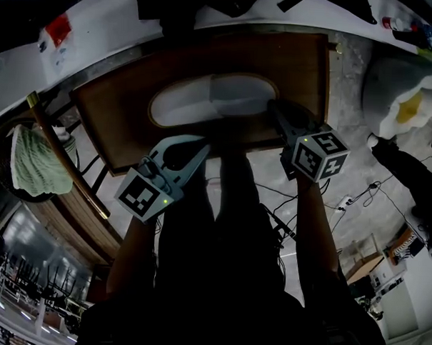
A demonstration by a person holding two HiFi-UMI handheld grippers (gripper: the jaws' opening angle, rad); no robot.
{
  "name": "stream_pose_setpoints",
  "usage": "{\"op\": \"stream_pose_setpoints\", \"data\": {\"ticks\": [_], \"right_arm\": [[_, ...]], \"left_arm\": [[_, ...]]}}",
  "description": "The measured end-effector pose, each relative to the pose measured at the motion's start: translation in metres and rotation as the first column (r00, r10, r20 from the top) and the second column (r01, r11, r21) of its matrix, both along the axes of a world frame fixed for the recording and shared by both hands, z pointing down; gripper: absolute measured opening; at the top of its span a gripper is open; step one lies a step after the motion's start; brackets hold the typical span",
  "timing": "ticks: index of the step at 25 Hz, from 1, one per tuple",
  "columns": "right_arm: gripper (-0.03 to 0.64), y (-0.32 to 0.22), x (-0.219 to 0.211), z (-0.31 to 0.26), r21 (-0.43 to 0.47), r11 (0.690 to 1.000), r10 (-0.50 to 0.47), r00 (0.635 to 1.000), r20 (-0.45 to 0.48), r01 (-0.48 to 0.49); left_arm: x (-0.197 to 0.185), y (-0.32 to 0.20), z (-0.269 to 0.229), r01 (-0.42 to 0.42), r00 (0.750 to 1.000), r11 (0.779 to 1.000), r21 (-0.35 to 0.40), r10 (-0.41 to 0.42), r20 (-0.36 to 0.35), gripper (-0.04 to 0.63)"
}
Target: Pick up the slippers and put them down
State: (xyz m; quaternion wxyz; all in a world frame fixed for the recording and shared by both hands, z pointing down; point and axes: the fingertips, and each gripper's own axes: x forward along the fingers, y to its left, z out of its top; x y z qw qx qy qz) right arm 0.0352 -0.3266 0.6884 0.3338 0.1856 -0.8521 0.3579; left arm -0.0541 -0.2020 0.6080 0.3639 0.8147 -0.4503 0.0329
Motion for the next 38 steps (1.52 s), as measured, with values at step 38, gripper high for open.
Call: {"op": "stream_pose_setpoints", "data": {"ticks": [38], "right_arm": [[0.037,0.083,0.019,-0.404,0.754,0.647,-0.522,0.789,0.324,0.118]], "left_arm": [[0.0,0.036,-0.283,0.128,0.955,0.884,0.45,-0.233,0.186,0.012]]}}
